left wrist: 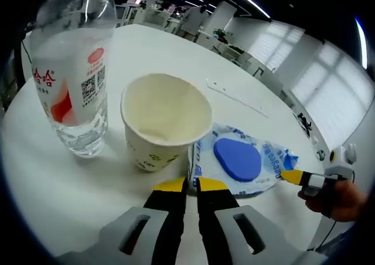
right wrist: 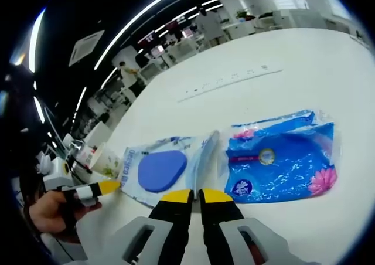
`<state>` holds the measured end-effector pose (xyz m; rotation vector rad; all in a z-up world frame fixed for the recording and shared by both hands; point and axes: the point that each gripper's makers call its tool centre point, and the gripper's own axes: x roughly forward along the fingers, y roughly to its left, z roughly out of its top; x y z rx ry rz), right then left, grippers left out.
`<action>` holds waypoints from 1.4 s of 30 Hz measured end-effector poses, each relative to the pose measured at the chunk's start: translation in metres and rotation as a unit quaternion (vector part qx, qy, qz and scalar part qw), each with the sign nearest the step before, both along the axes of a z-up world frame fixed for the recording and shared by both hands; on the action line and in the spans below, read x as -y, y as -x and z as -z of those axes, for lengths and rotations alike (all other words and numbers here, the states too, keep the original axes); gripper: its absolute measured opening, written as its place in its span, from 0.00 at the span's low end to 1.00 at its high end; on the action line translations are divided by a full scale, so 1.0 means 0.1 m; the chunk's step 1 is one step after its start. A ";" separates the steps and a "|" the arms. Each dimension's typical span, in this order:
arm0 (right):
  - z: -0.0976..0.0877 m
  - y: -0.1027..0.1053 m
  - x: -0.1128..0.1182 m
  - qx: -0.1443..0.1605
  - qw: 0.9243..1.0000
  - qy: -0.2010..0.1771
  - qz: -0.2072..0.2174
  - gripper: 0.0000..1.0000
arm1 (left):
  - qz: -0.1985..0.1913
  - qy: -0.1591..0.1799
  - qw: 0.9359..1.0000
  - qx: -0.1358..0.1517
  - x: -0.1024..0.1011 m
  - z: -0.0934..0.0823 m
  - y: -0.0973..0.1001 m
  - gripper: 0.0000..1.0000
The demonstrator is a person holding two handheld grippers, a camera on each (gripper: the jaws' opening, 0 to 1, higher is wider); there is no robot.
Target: Arrange the tabletop items into an orderly group along one side of the table until the central work area is clear of visible clutter.
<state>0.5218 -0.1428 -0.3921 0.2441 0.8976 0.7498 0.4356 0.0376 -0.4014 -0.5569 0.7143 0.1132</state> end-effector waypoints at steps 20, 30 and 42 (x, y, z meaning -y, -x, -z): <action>-0.11 0.06 0.20 0.005 1.000 -0.011 -0.001 0.08 | 0.002 -0.012 1.000 0.003 0.15 -0.25 0.38 0.13; -0.12 0.05 0.49 0.013 1.000 -0.005 0.004 0.08 | 0.034 -0.041 0.999 0.008 0.18 -0.36 0.60 0.16; -0.08 0.10 0.98 0.015 0.999 0.017 0.024 0.09 | 0.084 -0.085 0.992 0.030 0.07 -0.53 0.80 0.26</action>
